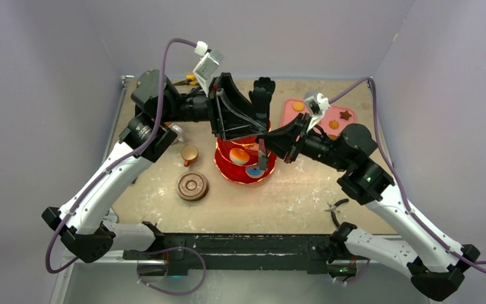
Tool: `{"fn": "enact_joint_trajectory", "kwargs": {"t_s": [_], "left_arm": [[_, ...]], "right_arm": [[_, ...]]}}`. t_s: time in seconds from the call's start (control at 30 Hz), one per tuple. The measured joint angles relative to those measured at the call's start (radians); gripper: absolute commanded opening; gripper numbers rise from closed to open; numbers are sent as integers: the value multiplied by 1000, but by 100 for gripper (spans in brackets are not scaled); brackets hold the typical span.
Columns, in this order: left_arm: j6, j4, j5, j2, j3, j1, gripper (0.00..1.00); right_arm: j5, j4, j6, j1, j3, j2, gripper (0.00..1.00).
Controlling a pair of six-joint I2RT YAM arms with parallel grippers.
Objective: Serve the afternoon tea
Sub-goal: Adjust the clamp.
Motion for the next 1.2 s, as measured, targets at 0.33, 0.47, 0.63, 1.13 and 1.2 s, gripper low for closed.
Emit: {"fn": "enact_joint_trajectory", "kwargs": {"t_s": [0.33,0.47,0.63,1.13,1.2], "left_arm": [[-26,80,3,17,-37,2,39],[-26,94,8,17,-78,2,38],[-25,95,21,16,-127,2,29],[-32,95,32,4,-160,4,9],[-34,97,31,4,-160,4,3]], "right_arm": [[-33,21,10,0,2,48,0],[-32,53,32,3,3,56,0],[-12,98,68,3,3,51,0],[87,162,114,5,8,48,0],[90,161,113,5,18,55,0]]}}
